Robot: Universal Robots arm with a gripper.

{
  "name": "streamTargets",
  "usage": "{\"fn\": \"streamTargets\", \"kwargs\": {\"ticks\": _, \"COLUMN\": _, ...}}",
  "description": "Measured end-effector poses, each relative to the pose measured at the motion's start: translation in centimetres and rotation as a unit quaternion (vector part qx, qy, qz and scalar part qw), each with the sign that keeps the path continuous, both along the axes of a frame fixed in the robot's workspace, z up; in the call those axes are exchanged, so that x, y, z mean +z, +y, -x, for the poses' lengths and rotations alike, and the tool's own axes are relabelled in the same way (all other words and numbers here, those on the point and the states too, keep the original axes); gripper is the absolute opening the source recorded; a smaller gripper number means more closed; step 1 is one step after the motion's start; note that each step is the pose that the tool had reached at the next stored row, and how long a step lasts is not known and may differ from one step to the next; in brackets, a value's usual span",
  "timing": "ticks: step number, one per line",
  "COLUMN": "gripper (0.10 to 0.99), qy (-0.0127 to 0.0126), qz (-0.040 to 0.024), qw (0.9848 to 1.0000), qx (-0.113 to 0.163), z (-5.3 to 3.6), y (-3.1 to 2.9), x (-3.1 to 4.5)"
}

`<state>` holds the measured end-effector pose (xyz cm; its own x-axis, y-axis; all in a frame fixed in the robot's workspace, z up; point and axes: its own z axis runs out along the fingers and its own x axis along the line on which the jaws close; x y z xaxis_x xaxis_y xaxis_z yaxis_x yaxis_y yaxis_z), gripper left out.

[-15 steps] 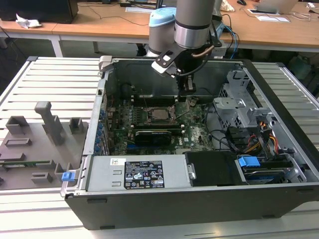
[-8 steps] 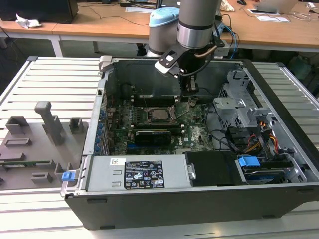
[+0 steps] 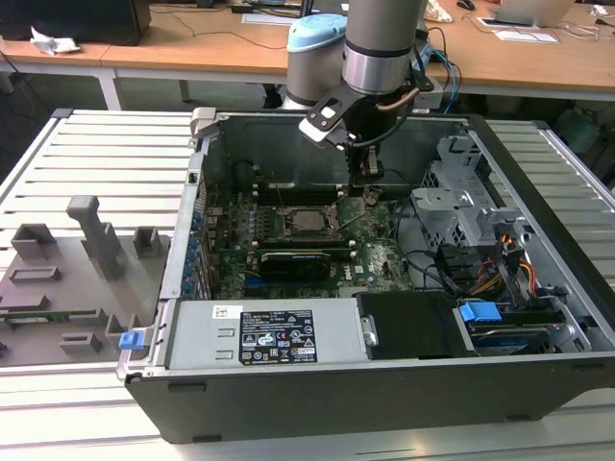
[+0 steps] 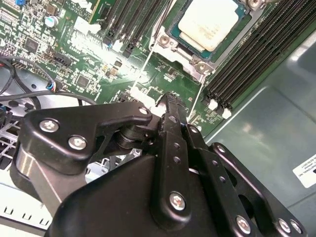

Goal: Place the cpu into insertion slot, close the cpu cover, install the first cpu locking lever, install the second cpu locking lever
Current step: 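Close the cpu cover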

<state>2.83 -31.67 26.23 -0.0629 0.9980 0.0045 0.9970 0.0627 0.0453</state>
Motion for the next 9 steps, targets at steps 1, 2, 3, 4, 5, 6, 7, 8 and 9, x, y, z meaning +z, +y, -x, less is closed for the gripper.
{"fn": "streamTargets", "kwargs": {"ticks": 1, "gripper": 0.106, "qy": 0.0000, "qz": 0.0001, "qw": 1.0000, "qx": 0.000, "z": -0.11, "y": 0.00, "x": -0.01}}
{"fn": "streamTargets", "kwargs": {"ticks": 2, "gripper": 0.106, "qy": 0.0002, "qz": 0.0002, "qw": 1.0000, "qx": 0.000, "z": -0.26, "y": 0.00, "x": -0.02}}
{"fn": "streamTargets", "kwargs": {"ticks": 3, "gripper": 0.106, "qy": 0.0003, "qz": 0.0002, "qw": 1.0000, "qx": 0.000, "z": -0.39, "y": 0.00, "x": -0.03}}
{"fn": "streamTargets", "kwargs": {"ticks": 4, "gripper": 0.106, "qy": 0.0004, "qz": 0.0002, "qw": 1.0000, "qx": 0.000, "z": -0.51, "y": 0.00, "x": -0.04}}
{"fn": "streamTargets", "kwargs": {"ticks": 5, "gripper": 0.106, "qy": 0.0004, "qz": 0.0002, "qw": 1.0000, "qx": 0.000, "z": -0.61, "y": 0.00, "x": -0.05}}
{"fn": "streamTargets", "kwargs": {"ticks": 6, "gripper": 0.106, "qy": 0.0005, "qz": 0.0002, "qw": 1.0000, "qx": 0.000, "z": -0.66, "y": 0.00, "x": -0.05}}
{"fn": "streamTargets", "kwargs": {"ticks": 7, "gripper": 0.106, "qy": 0.0005, "qz": 0.0002, "qw": 1.0000, "qx": 0.000, "z": -0.73, "y": 0.00, "x": -0.06}}
{"fn": "streamTargets", "kwargs": {"ticks": 8, "gripper": 0.106, "qy": 0.0005, "qz": 0.0002, "qw": 1.0000, "qx": 0.000, "z": -0.76, "y": 0.00, "x": -0.06}}
{"fn": "streamTargets", "kwargs": {"ticks": 9, "gripper": 0.106, "qy": 0.0005, "qz": 0.0002, "qw": 1.0000, "qx": 0.000, "z": -0.80, "y": 0.00, "x": -0.06}}
